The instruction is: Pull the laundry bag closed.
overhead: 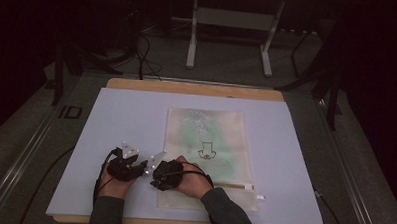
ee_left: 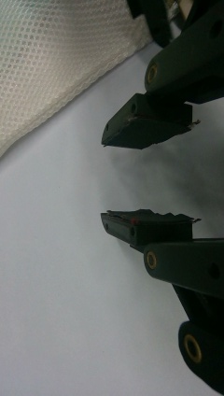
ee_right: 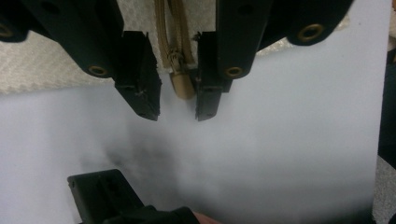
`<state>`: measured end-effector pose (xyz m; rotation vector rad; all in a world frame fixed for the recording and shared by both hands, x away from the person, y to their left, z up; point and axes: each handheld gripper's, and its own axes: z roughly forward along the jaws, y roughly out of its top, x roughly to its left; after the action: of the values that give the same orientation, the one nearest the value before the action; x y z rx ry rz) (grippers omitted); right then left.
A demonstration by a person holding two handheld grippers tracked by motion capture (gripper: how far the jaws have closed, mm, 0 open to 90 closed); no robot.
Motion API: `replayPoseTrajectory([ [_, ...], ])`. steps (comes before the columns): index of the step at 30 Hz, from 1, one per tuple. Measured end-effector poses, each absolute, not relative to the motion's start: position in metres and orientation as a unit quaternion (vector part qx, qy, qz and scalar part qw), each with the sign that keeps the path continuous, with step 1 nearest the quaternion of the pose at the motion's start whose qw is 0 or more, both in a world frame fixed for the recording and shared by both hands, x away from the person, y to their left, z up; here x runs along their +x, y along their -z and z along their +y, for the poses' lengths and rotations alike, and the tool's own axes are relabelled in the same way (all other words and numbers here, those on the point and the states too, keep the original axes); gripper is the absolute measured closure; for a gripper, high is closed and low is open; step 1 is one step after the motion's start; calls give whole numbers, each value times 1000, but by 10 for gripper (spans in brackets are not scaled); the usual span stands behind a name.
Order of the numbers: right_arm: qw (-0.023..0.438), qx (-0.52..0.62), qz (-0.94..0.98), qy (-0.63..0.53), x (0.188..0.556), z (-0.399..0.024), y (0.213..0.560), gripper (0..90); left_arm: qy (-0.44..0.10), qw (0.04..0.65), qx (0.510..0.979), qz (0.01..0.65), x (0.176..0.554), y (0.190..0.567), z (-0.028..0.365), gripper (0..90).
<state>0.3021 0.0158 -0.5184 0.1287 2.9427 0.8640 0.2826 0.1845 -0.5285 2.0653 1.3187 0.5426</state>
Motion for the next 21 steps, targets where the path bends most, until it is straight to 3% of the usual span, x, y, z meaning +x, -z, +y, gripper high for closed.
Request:
replayPoseTrajectory([
  [5, 35, 44, 957, -284, 302, 15, 518, 807, -206, 311, 782, 500, 283, 528, 185, 557],
  [21, 31, 63, 941, -330, 303, 0, 505, 807, -206, 311, 782, 499, 282, 528, 185, 557],
])
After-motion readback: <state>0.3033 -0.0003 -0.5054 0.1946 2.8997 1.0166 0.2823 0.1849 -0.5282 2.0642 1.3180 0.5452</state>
